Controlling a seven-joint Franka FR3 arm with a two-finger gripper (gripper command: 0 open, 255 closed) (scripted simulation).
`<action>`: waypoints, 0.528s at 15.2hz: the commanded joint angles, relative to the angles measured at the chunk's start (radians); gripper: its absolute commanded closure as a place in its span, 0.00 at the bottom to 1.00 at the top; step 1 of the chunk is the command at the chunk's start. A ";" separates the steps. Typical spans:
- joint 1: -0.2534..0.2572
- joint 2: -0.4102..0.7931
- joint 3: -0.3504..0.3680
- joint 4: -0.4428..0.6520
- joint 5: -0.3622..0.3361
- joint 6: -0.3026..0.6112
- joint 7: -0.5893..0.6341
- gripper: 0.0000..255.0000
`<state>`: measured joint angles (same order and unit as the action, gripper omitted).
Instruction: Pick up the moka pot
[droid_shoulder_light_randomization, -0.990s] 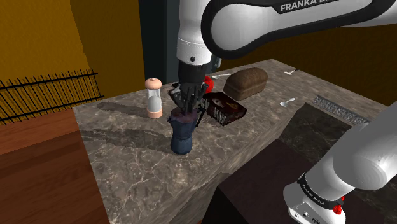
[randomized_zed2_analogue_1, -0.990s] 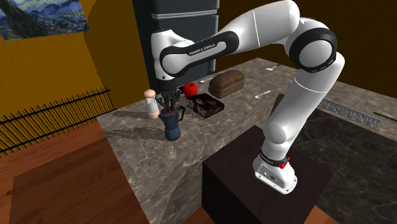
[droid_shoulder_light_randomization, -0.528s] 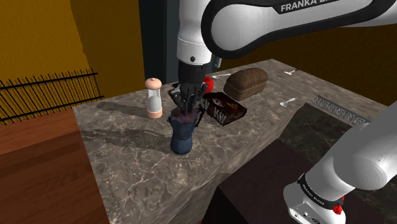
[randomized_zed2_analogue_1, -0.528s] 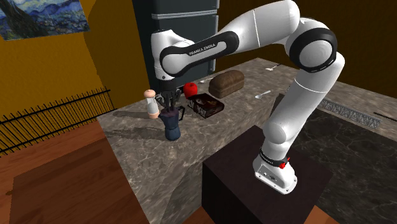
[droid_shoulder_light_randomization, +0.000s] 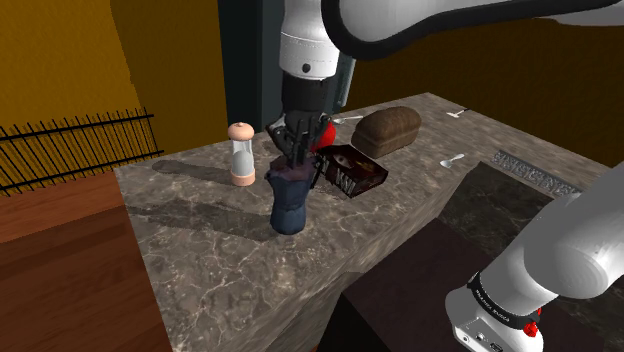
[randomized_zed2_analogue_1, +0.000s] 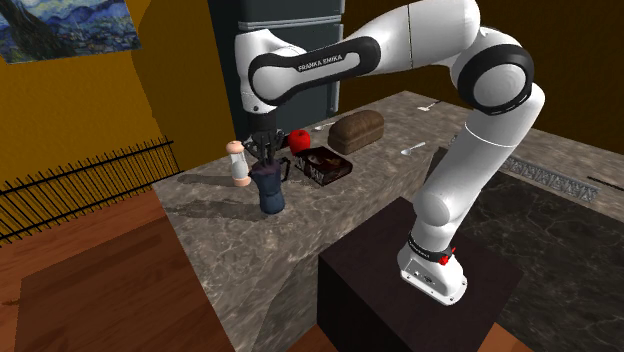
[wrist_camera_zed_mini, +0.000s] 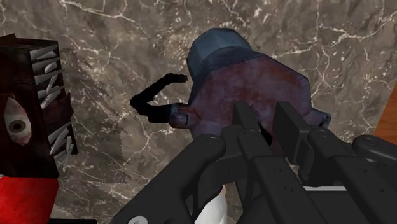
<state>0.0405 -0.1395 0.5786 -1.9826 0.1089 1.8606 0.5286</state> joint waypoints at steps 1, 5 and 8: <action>-0.001 -0.002 -0.001 0.027 0.000 -0.028 0.001 1.00; -0.002 -0.004 -0.004 0.078 -0.001 -0.081 0.002 1.00; -0.003 -0.004 -0.005 0.108 -0.002 -0.110 0.003 1.00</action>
<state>0.0368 -0.1416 0.5730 -1.8818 0.1067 1.7579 0.5305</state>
